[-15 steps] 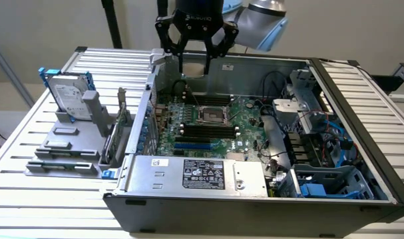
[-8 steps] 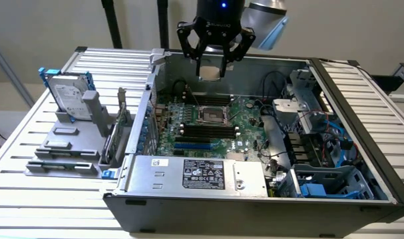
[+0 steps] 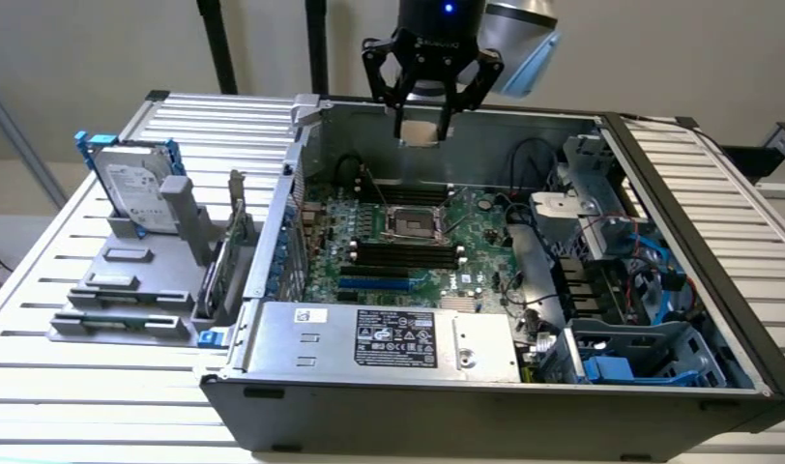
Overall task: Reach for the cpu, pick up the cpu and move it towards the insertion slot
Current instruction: 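Pick up the cpu and move it towards the insertion slot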
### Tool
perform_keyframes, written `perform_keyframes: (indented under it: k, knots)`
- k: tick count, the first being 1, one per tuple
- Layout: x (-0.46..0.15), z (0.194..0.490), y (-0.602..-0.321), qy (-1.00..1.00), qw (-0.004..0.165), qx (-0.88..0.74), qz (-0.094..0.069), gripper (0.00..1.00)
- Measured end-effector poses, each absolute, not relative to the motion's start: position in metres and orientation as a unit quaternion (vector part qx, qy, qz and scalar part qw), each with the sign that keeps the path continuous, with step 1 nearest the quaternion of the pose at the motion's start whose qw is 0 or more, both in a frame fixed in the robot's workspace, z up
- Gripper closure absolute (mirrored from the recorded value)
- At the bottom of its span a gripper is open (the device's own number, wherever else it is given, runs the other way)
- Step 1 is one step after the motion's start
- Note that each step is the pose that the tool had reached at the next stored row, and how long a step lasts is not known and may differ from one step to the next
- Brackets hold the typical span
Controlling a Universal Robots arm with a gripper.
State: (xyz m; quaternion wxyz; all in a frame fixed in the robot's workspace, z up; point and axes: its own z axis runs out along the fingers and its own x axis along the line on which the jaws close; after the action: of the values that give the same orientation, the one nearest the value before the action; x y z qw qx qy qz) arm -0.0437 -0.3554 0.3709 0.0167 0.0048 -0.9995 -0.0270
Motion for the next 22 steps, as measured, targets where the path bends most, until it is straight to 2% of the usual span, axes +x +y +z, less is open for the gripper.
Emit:
perform_keyframes:
  k: [12, 22]
  knots:
    - [-0.028, 0.357, -0.331, -1.0, 0.017, 0.005, -0.025, 0.46]
    - [-0.027, 0.355, -0.329, -1.0, 0.017, 0.005, -0.023, 0.46]
